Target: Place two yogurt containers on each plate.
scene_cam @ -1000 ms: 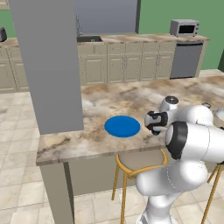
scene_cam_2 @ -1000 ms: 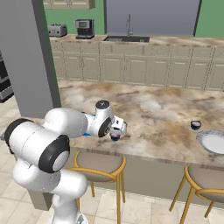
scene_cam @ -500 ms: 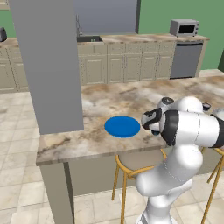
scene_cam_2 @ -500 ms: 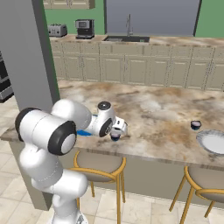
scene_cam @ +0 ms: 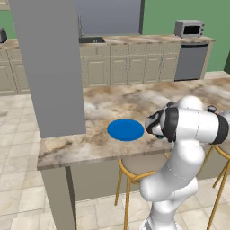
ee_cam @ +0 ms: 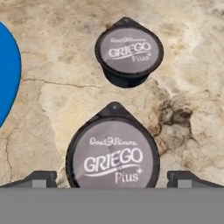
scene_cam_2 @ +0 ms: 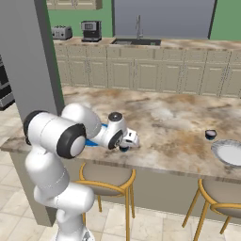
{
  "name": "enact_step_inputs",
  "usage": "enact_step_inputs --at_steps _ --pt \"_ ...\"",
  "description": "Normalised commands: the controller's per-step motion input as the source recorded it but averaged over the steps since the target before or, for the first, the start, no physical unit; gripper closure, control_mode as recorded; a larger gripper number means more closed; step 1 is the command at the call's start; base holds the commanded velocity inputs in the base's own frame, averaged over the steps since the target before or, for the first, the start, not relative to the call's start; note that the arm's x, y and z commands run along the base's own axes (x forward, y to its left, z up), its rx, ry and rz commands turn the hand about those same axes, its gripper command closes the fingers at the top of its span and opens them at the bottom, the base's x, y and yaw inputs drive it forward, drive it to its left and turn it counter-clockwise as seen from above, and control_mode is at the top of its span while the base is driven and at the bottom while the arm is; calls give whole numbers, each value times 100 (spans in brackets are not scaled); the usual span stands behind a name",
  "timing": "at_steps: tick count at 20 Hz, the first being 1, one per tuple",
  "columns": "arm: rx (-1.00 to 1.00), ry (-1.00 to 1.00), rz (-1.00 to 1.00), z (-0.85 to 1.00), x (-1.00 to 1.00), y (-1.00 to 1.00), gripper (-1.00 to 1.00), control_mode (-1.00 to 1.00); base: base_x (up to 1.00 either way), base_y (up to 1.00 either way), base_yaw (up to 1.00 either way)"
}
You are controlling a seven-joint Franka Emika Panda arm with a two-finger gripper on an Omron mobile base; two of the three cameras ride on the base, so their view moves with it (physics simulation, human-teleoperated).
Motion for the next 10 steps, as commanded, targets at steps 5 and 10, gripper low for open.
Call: enact_step_inputs --at_steps 5,10 --pt "0 0 0 -20 9 -7 -100 -100 0 0 0" --pt "0 0 0 -17 11 -1 -100 -100 0 0 0"
